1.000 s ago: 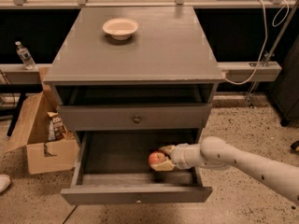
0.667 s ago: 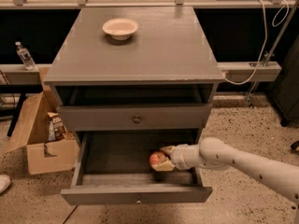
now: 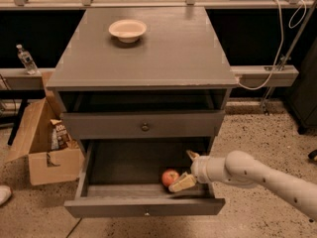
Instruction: Place apple into middle drawer
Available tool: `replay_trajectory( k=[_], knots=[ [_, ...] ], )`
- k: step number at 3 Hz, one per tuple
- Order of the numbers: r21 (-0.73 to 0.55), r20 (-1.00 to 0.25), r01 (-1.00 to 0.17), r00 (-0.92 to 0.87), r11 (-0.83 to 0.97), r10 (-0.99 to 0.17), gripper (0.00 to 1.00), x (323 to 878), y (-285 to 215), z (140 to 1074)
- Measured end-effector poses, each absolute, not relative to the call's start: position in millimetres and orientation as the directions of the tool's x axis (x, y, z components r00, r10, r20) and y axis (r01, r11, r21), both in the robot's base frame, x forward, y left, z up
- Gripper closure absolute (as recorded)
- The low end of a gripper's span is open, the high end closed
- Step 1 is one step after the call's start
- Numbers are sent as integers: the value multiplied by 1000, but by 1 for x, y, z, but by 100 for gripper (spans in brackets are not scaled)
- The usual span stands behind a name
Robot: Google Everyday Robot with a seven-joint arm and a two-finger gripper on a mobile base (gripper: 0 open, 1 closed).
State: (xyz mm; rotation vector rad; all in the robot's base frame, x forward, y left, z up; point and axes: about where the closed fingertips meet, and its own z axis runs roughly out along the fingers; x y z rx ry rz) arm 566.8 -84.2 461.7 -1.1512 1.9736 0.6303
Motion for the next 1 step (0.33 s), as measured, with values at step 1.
replay_trajectory(
  k=[1],
  knots=[
    [28,-818,-844,-328,535,-473,0,550,-130,483]
  ],
)
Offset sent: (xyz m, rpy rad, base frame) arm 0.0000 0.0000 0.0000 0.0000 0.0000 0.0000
